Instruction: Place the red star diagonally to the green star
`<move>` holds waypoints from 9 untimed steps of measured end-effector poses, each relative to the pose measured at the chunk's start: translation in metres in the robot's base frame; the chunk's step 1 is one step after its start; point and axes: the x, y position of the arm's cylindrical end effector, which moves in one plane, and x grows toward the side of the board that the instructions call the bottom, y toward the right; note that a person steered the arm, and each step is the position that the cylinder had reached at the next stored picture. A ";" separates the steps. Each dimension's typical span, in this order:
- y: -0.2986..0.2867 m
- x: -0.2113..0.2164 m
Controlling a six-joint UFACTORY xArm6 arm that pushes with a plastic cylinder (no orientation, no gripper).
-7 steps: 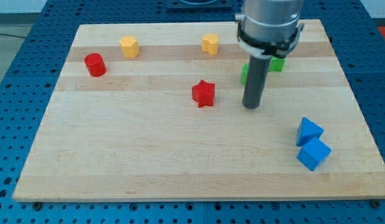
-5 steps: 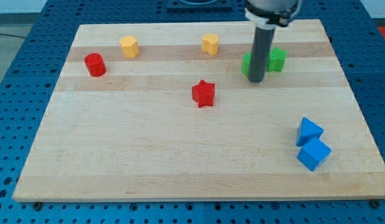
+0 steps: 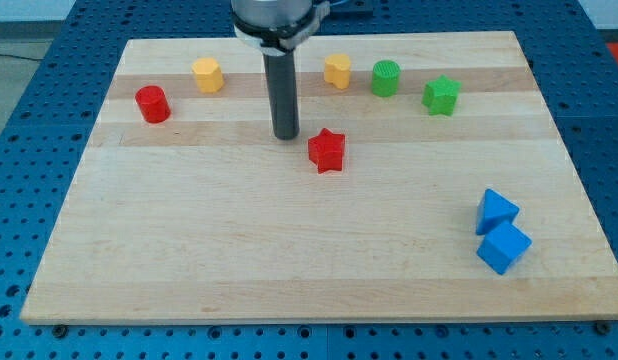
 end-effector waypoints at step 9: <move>0.128 0.044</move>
